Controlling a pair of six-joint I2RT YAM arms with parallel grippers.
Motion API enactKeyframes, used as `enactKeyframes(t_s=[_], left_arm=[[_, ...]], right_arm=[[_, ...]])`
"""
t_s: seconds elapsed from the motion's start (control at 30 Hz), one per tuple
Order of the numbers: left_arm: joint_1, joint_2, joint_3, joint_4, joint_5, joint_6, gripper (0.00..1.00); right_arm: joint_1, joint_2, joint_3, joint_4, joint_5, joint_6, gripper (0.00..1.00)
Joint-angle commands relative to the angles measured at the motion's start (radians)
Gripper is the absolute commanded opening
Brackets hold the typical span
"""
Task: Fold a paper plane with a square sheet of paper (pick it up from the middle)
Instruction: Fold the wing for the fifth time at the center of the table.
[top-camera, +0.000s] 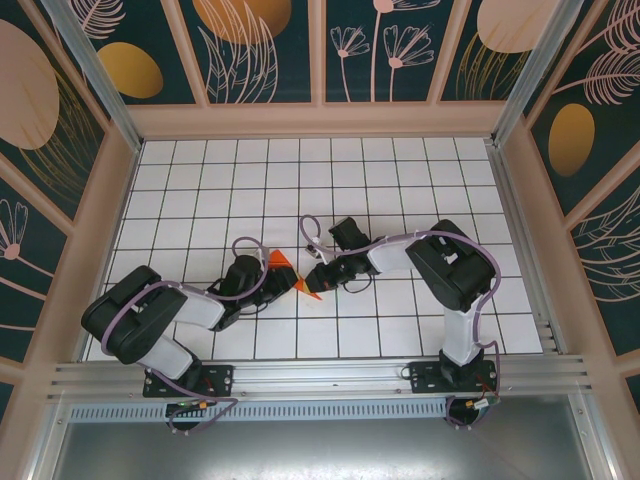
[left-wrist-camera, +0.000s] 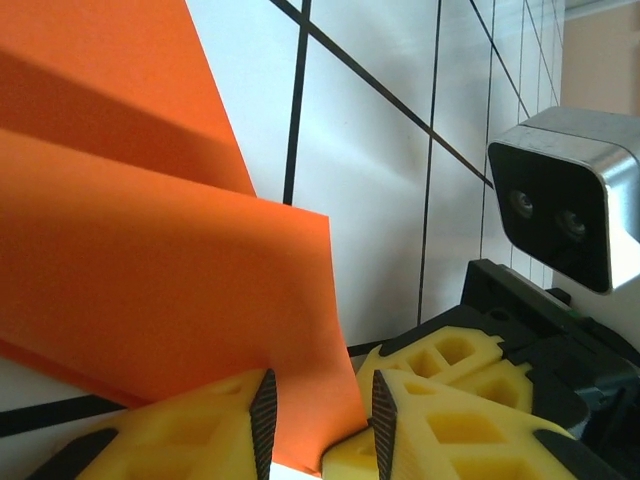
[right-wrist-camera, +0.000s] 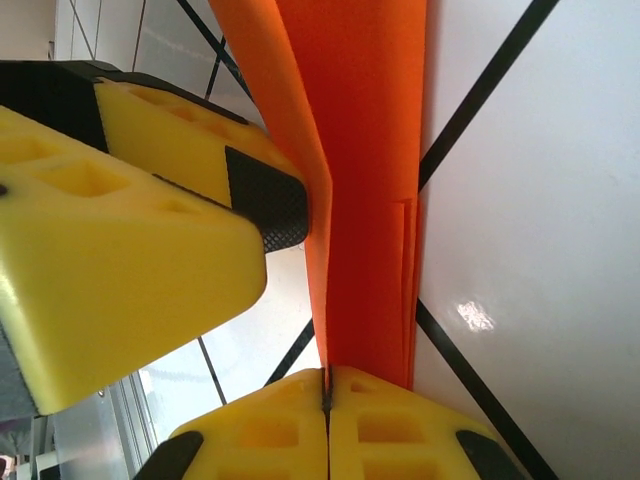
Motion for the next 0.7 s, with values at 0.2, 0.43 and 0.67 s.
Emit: enactKeyframes(t_s=[0.2, 0.43, 0.67], left_arm=[[-0.004, 0.046, 0.042, -0.174, -0.064, -0.036, 0.34], [-0.004, 0.061, 0.053, -0.222, -0.072, -0.047, 0.34], [-0.003, 0.068, 0.058, -0.227, -0.07, -0.047, 0.34]], right_arm=[[0.003, -0.047, -0.012, -0.094, 0.044, -0.076, 0.16], [-0.002, -0.05, -0.041, -0.104, 0.051, -0.085, 0.13], [0.002, -0.036, -0.035, -0.121, 0.099, -0.071, 0.1]])
